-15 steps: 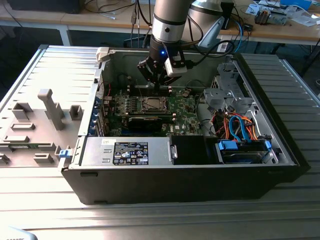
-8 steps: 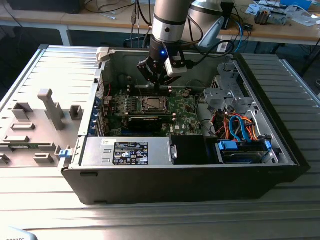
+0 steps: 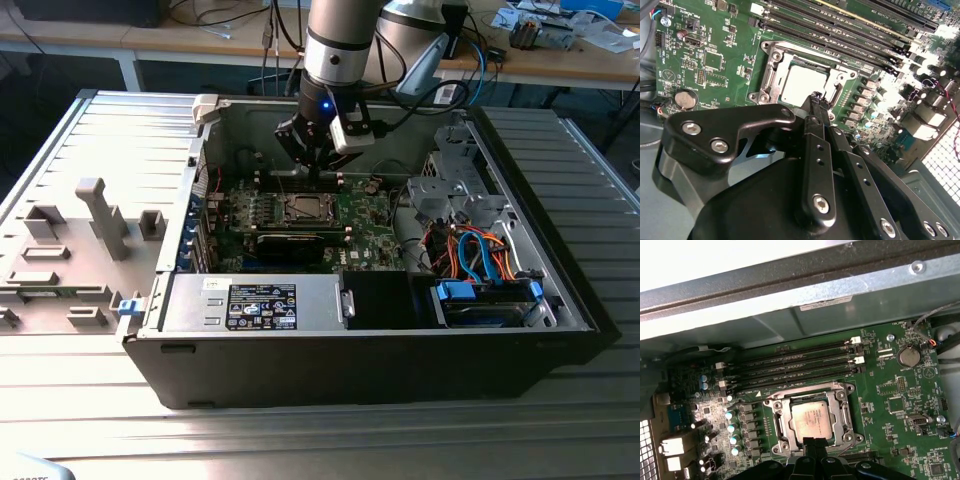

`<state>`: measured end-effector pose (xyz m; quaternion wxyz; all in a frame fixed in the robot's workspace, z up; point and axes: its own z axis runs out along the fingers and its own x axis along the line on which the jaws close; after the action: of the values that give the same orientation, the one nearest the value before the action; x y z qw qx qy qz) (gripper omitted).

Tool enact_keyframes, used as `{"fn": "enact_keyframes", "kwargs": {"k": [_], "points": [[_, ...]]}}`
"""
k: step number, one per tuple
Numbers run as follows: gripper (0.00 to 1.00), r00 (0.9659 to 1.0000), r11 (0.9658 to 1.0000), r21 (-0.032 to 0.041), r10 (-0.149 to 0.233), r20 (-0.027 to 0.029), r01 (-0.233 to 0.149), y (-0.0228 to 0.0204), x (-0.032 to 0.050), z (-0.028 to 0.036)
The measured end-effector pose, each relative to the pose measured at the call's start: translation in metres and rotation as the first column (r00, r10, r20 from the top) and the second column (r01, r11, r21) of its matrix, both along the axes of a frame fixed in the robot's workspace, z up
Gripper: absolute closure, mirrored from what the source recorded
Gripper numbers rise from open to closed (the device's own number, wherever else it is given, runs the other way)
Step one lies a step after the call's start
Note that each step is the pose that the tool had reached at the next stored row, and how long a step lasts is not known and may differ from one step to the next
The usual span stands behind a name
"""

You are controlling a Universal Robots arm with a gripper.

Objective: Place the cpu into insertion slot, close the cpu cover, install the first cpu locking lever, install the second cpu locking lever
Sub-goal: 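Install the first cpu locking lever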

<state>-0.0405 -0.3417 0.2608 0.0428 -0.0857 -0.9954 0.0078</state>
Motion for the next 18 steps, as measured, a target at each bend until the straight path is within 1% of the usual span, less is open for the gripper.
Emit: {"fn": "enact_keyframes", "kwargs": {"k": [6,8,11,18], "points": [[0.89,0.9998,0.9998,0.0021,0.018,0.0001,-0.018,0.0000,0.0000,0.0000],[0.89,0.9997,0.9997,0.0040,0.023,0.0001,-0.023,0.0001,0.0000,0.0000],[0.89,0.9996,0.9996,0.0096,0.028,0.0003,-0.028,0.0001,0.0000,-0.0001],[0.89,0.9994,0.9994,0.0112,0.033,0.0003,-0.033,0.0000,0.0000,0.0000]]}}
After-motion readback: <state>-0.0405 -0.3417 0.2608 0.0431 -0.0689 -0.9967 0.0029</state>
